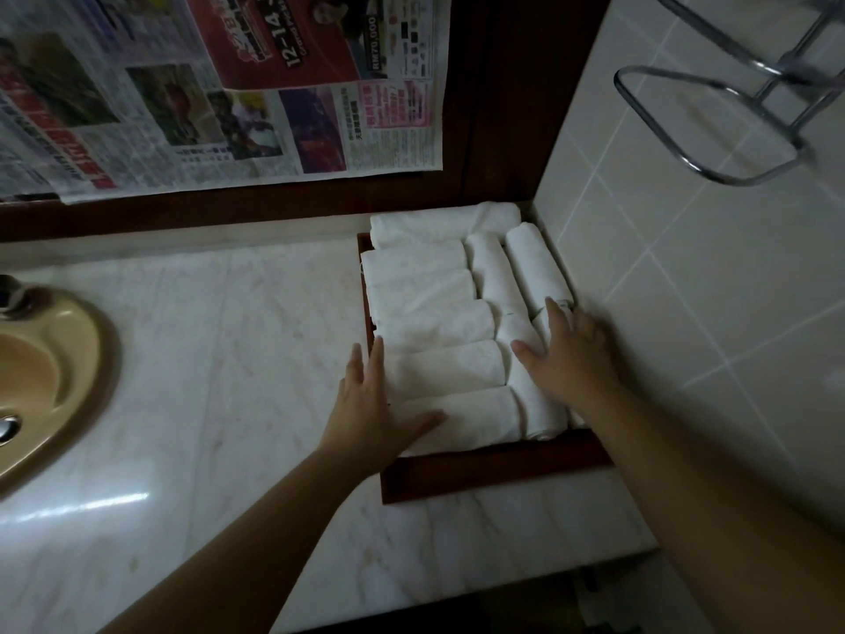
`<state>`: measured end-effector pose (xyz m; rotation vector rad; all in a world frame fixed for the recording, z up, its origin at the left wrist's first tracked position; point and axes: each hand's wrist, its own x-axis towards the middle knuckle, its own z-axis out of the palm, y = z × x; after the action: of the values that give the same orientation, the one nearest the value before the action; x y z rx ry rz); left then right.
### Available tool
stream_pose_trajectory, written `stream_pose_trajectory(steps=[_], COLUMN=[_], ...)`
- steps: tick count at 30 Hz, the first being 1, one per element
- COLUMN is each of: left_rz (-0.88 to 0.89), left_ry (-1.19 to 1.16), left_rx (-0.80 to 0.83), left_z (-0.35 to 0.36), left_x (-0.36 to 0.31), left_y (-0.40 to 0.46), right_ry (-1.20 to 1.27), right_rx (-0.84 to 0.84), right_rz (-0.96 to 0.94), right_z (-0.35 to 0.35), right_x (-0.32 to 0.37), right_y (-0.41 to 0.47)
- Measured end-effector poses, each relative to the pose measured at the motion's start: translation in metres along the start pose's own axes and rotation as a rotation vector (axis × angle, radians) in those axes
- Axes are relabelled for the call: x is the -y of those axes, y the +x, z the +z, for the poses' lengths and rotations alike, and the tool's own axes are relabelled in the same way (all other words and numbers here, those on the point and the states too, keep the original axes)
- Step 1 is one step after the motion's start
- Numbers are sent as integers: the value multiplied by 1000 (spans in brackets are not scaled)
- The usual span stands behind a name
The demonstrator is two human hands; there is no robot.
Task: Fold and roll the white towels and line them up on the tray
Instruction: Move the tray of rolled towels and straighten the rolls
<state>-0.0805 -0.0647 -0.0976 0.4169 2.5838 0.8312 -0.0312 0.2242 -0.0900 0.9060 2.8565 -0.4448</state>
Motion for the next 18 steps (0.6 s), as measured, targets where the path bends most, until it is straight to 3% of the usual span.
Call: stream_pose_trajectory(steps=[8, 18], left_rz=[-80, -74], left_ry=[-52, -77], left_rx=[51, 45], left_z=[-7, -2], left_x=[-9, -15], left_y=[53, 51], right_ry=[111, 72], right_rx=[102, 87], right_rz=[38, -33], right_z=[-9, 0], right_x=[11, 13], right_y=[63, 64])
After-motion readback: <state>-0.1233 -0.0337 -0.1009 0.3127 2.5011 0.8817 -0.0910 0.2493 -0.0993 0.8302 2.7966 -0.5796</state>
